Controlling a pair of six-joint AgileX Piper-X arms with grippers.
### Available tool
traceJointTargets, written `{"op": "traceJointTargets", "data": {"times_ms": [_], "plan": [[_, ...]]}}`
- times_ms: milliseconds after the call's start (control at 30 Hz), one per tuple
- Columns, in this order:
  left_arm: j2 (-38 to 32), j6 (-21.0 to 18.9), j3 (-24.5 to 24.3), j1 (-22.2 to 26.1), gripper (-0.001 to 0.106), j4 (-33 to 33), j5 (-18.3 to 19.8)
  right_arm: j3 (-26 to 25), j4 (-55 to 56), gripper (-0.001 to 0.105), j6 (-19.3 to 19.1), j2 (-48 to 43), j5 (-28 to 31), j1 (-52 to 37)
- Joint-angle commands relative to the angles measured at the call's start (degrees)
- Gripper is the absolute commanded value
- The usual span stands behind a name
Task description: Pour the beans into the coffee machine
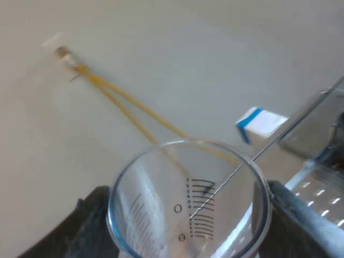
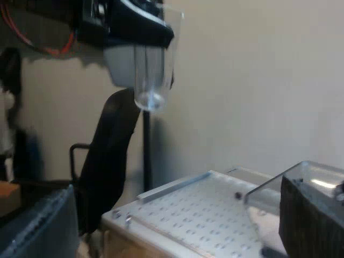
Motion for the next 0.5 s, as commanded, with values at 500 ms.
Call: {"op": "traceJointTargets", "data": {"times_ms": [500], "plan": [[-15.80,-10.97,27.61,24.07,0.000,-10.21,10.48,-0.63,0.01,0.078,6.00,9.47,-1.07,9.05]]}}
